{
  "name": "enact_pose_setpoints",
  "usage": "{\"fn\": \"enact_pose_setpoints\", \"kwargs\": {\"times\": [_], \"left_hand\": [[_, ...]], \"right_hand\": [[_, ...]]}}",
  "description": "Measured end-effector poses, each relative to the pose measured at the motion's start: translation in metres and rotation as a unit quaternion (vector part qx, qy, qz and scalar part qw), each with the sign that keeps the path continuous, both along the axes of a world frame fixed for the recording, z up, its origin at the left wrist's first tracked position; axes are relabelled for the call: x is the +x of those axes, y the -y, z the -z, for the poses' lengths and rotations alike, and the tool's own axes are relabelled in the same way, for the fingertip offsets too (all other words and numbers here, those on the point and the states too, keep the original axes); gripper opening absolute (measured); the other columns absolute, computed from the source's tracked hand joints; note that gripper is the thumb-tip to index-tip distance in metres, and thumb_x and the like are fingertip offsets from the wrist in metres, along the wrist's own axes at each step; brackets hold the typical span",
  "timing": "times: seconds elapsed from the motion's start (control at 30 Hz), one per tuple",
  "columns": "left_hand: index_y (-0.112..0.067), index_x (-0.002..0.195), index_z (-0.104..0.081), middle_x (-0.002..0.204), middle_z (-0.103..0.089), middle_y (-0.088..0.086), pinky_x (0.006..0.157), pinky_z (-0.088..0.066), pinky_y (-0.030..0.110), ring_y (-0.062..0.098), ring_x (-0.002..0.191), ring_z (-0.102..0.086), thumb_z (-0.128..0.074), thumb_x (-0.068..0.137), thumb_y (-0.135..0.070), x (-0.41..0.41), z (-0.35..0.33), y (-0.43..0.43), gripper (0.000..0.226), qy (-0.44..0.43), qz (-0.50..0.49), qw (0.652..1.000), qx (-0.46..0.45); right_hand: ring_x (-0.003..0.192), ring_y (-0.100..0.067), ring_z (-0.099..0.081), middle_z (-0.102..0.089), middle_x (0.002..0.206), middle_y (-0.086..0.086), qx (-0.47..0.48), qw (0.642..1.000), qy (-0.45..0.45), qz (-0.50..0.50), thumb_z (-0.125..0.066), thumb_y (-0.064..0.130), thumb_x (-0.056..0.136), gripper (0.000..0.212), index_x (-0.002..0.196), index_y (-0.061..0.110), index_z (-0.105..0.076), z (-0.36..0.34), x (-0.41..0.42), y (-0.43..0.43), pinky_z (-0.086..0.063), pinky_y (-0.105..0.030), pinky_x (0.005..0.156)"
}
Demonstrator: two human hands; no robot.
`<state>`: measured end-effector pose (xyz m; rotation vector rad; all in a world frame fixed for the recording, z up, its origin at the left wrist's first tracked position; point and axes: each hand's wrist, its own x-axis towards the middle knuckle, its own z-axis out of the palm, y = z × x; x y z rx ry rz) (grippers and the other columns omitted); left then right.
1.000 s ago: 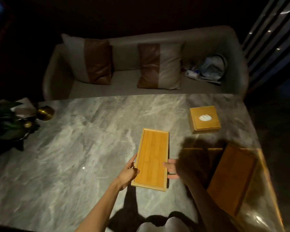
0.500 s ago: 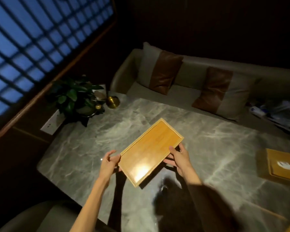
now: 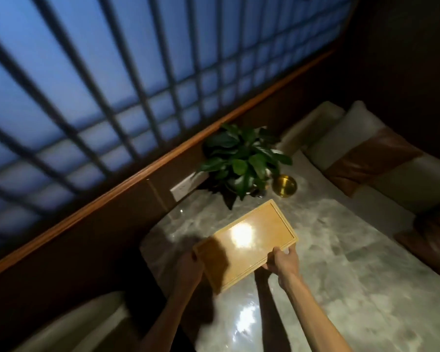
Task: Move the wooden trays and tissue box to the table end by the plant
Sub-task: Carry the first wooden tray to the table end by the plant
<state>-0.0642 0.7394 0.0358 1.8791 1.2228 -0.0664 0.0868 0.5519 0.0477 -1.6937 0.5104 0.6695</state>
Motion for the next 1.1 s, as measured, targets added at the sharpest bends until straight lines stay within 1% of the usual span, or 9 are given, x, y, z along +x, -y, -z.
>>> {"fn": "enact_pose_setpoints", "kwargs": {"times": [0.13, 0.23, 0.3, 0.4, 0.6, 0.77, 0.87, 1.0, 1.1], "left_hand": [[0.0, 0.083, -0.067, 0.082, -0.069, 0.022, 0.065, -0.048, 0.035, 0.027, 0.07, -0.06, -0.05, 0.092, -0.027, -0.013, 0.019, -0.055, 0.033, -0.014, -0.015, 0.998, 0.053], [-0.001, 0.087, -0.069, 0.088, -0.071, 0.021, 0.076, -0.05, 0.04, 0.028, 0.08, -0.066, -0.019, 0.097, -0.047, -0.021, 0.037, -0.081, 0.069, -0.063, -0.012, 0.996, 0.06], [0.002, 0.096, -0.07, 0.097, -0.072, 0.023, 0.085, -0.049, 0.04, 0.03, 0.094, -0.068, -0.031, 0.099, -0.037, -0.023, 0.049, -0.092, 0.055, -0.069, -0.044, 0.995, 0.061], [-0.001, 0.119, -0.061, 0.118, -0.068, 0.018, 0.092, -0.047, 0.034, 0.029, 0.114, -0.062, -0.05, 0.097, -0.028, -0.019, 0.066, -0.101, 0.037, -0.1, -0.079, 0.992, -0.006], [-0.005, 0.119, -0.059, 0.118, -0.066, 0.015, 0.09, -0.051, 0.034, 0.026, 0.111, -0.062, -0.046, 0.096, -0.036, -0.018, 0.087, -0.105, 0.04, -0.169, -0.057, 0.984, -0.003], [-0.005, 0.103, -0.057, 0.103, -0.067, 0.017, 0.084, -0.054, 0.038, 0.029, 0.098, -0.066, -0.054, 0.094, -0.028, -0.023, 0.099, -0.096, 0.025, -0.117, -0.124, 0.984, -0.045], [-0.002, 0.098, -0.053, 0.1, -0.066, 0.021, 0.086, -0.057, 0.044, 0.034, 0.095, -0.066, -0.061, 0.09, -0.013, -0.019, 0.103, -0.099, 0.016, -0.059, -0.188, 0.975, -0.106], [-0.005, 0.109, -0.061, 0.112, -0.067, 0.015, 0.096, -0.054, 0.044, 0.029, 0.105, -0.063, -0.062, 0.08, 0.002, -0.006, 0.102, -0.119, 0.03, -0.012, -0.191, 0.974, -0.124], [-0.005, 0.114, -0.063, 0.116, -0.067, 0.014, 0.097, -0.052, 0.041, 0.027, 0.109, -0.063, -0.061, 0.084, -0.003, 0.01, 0.099, -0.138, 0.031, 0.01, -0.179, 0.977, -0.114]], "right_hand": [[0.072, -0.031, -0.065, -0.066, 0.111, -0.026, -0.079, 0.994, -0.021, -0.079, -0.046, -0.002, 0.093, 0.045, 0.133, 0.018, -0.044, 0.023, 0.014, -0.076, -0.058, -0.038, 0.051], [0.064, -0.031, -0.066, -0.069, 0.105, -0.027, -0.122, 0.985, -0.042, -0.117, -0.052, -0.007, 0.086, 0.043, 0.125, 0.011, -0.049, 0.043, 0.018, -0.12, -0.057, -0.034, 0.046], [0.077, -0.036, -0.071, -0.068, 0.107, -0.022, -0.141, 0.982, -0.043, -0.117, -0.053, -0.008, 0.085, 0.048, 0.125, 0.017, -0.051, 0.056, 0.019, -0.14, -0.059, -0.035, 0.044], [0.083, -0.041, -0.072, -0.068, 0.109, -0.018, -0.182, 0.975, -0.029, -0.126, -0.051, -0.008, 0.086, 0.052, 0.128, 0.022, -0.051, 0.077, 0.022, -0.16, -0.063, -0.046, 0.056], [0.1, -0.041, -0.067, -0.067, 0.114, -0.021, -0.259, 0.951, 0.023, -0.165, -0.047, 0.01, 0.097, 0.036, 0.132, 0.018, -0.049, 0.09, 0.014, -0.17, -0.058, -0.055, 0.086], [0.113, -0.039, -0.061, -0.057, 0.135, -0.022, -0.187, 0.975, 0.065, -0.1, -0.041, 0.009, 0.103, 0.044, 0.146, 0.016, -0.038, 0.071, -0.004, -0.169, -0.053, -0.043, 0.096], [0.097, -0.028, -0.063, -0.055, 0.134, -0.027, -0.08, 0.995, 0.038, -0.044, -0.035, 0.01, 0.105, 0.041, 0.145, 0.013, -0.041, 0.061, -0.002, -0.172, -0.057, -0.022, 0.072], [0.127, -0.04, -0.053, -0.056, 0.137, -0.021, 0.005, 0.999, -0.037, 0.003, -0.036, 0.019, 0.105, 0.04, 0.144, 0.014, -0.044, 0.061, 0.018, -0.187, -0.044, -0.05, 0.106], [0.125, -0.041, -0.055, -0.058, 0.135, -0.024, 0.033, 0.996, -0.081, 0.002, -0.037, 0.03, 0.104, 0.042, 0.142, 0.014, -0.046, 0.069, 0.039, -0.203, -0.044, -0.055, 0.106]]}}
